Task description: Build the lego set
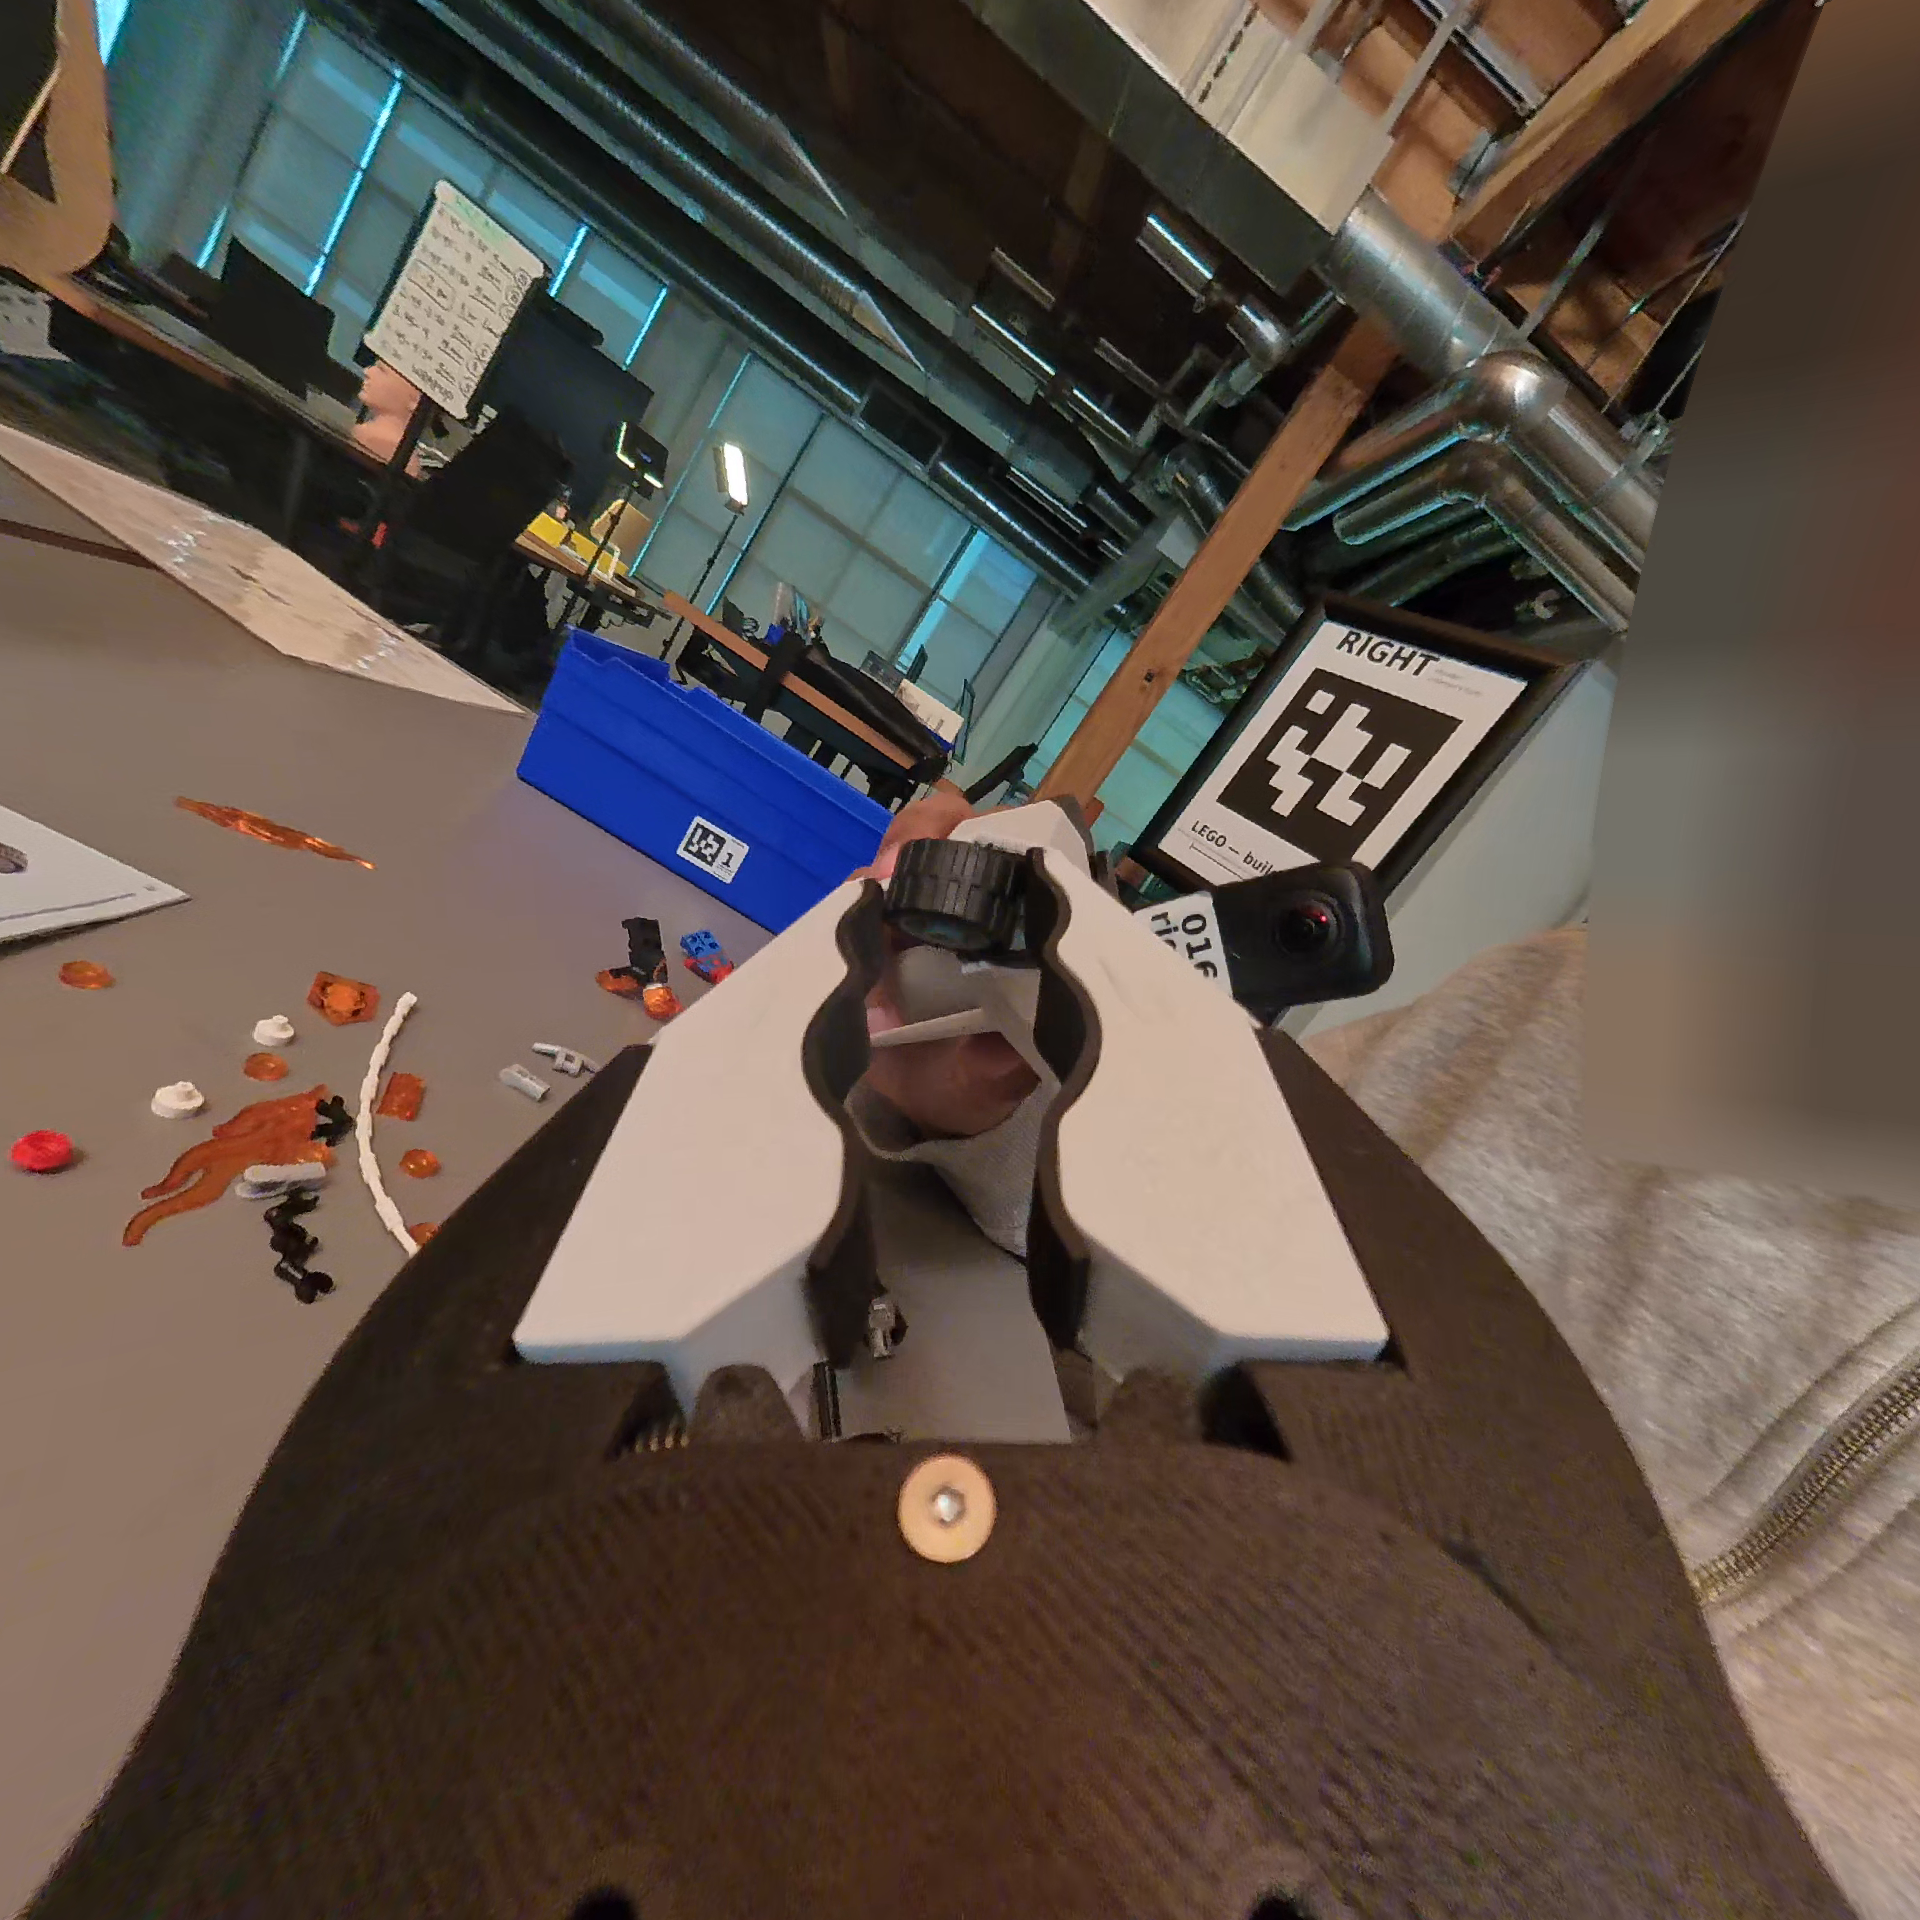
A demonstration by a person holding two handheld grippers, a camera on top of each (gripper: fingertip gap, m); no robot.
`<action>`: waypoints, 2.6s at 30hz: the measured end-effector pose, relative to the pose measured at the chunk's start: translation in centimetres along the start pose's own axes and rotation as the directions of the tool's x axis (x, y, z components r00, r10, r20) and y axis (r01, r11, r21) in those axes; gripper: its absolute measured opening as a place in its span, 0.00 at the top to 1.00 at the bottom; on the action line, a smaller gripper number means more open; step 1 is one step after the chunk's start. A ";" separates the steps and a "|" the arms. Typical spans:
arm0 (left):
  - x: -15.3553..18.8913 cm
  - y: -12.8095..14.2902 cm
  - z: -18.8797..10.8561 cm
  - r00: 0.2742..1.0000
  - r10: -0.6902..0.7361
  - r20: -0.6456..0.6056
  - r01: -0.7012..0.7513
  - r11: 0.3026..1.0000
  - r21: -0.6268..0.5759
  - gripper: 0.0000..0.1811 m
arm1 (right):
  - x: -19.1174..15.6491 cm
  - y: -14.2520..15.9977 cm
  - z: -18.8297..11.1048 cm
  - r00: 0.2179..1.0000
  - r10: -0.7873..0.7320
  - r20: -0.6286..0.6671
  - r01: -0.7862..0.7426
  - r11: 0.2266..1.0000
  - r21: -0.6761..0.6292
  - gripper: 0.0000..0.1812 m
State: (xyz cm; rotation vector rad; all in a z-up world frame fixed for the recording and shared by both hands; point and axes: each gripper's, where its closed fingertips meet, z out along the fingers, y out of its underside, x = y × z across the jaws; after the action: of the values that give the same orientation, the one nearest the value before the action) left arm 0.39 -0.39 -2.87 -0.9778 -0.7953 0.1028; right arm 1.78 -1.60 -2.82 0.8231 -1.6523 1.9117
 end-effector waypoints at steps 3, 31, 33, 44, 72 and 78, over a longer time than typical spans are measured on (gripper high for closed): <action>0.1 -0.2 -0.1 1.000 0.022 -0.003 -0.022 1.000 0.019 0.85 | 0.0 -0.2 -0.1 0.998 0.058 0.031 -0.059 0.998 0.011 0.92; 0.6 0.1 0.0 0.987 -0.126 -0.104 0.127 0.992 0.001 0.89 | 0.7 -0.8 -0.9 0.904 0.375 0.206 -0.397 0.914 0.080 0.93; 0.9 0.1 0.0 0.975 -0.169 -0.145 0.168 0.986 -0.013 0.89 | 0.7 -1.1 -1.0 0.897 0.383 0.221 -0.412 0.906 0.098 0.93; 0.3 0.0 -0.2 0.991 -0.101 -0.085 0.101 0.995 0.002 0.91 | 3.6 -0.1 -2.9 0.626 0.676 0.389 -0.744 0.667 0.036 0.93; -5.5 14.5 2.9 0.898 0.395 0.194 -0.007 0.454 -0.891 0.88 | -5.0 11.6 -11.5 0.506 0.838 0.204 -0.528 0.488 -0.695 0.93; -4.7 15.0 2.8 0.921 0.375 0.103 -0.064 0.407 -0.911 0.89 | -5.6 11.0 -11.7 0.490 0.841 0.229 -0.515 0.491 -0.703 0.88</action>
State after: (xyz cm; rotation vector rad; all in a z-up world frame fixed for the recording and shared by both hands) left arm -0.81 8.32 -16.22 -2.1760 -1.0040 0.0466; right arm -3.48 8.39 -15.61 0.4467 -3.1564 1.4653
